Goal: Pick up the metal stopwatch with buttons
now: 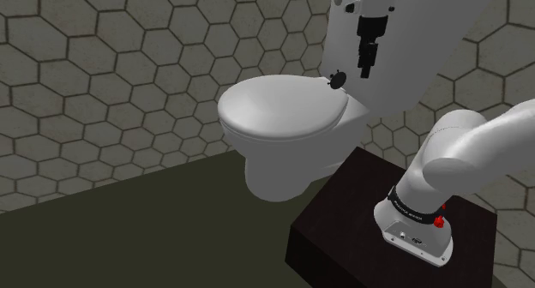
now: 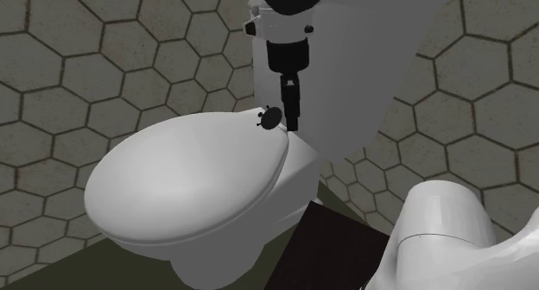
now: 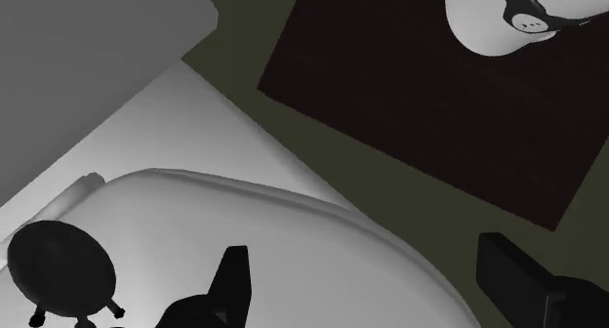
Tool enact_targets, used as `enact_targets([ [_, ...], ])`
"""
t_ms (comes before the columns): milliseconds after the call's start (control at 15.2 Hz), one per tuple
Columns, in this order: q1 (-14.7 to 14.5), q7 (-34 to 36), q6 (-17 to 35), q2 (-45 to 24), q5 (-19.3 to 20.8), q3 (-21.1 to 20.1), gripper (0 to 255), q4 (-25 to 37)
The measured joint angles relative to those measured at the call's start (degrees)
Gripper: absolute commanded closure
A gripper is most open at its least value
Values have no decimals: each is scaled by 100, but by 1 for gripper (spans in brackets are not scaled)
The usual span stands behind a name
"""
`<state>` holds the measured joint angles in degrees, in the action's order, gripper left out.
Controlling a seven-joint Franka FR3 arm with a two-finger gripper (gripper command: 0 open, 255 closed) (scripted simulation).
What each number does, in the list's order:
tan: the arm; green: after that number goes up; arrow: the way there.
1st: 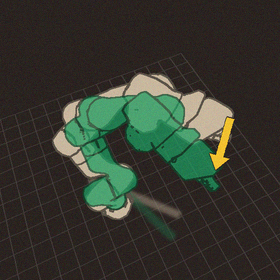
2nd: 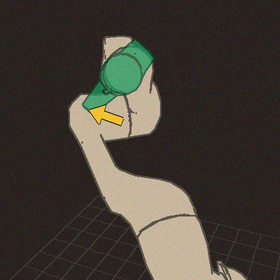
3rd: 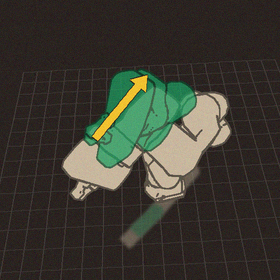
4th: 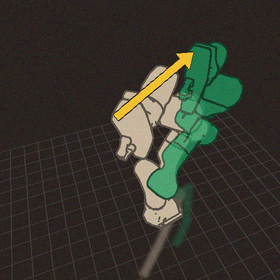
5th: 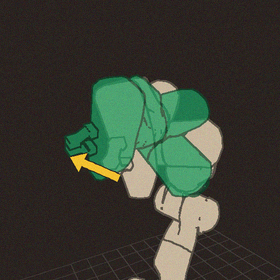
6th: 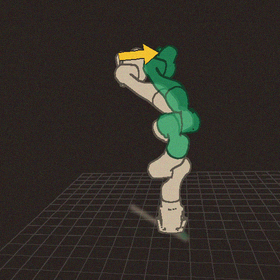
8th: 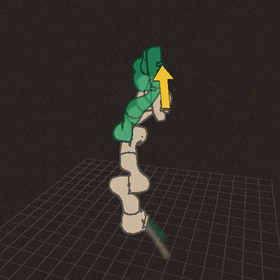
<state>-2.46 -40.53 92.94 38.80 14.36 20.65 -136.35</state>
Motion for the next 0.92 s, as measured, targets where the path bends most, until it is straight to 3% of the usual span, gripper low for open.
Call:
enact_targets([
  [528,-486,-2270,1075,-1319,452,1127,0,596],
  [924,-904,-4098,1925,-2604,164,1903,0,1260],
])
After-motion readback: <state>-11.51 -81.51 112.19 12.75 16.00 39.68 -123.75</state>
